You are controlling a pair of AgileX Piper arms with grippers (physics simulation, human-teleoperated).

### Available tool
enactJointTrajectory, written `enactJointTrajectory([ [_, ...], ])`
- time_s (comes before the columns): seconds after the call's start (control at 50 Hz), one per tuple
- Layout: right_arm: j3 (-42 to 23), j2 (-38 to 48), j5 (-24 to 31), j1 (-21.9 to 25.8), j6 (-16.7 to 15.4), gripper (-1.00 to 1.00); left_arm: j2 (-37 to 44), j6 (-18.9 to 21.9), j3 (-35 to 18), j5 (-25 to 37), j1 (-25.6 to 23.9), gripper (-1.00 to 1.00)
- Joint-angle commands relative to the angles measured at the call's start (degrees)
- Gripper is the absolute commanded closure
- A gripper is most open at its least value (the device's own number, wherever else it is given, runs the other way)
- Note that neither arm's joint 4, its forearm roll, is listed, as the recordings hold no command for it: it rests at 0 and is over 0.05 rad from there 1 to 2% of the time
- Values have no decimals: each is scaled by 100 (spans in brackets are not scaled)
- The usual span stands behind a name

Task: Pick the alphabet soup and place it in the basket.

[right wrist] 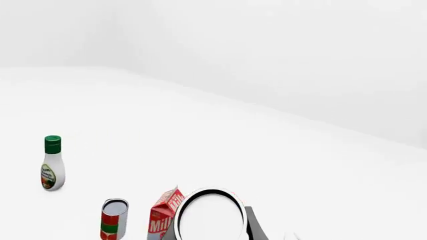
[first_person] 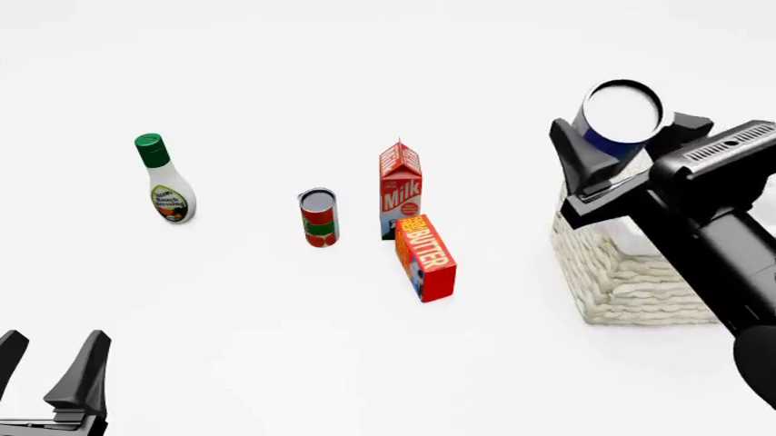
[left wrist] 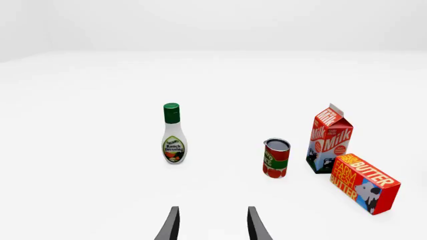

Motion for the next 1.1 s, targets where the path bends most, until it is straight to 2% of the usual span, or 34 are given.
enactJointTrajectory([
  [0.02, -96, -310, 267, -576, 57, 100, 0, 0, 0, 0, 0, -100],
  [0.56, 55, -930, 764, -1821, 134, 100, 0, 0, 0, 0, 0, -100],
  [0.9, -149, -691, 1138, -2487, 19, 100, 0, 0, 0, 0, 0, -100],
  [1.1, -330, -395, 1295, -2696, -44, 100, 0, 0, 0, 0, 0, -100],
])
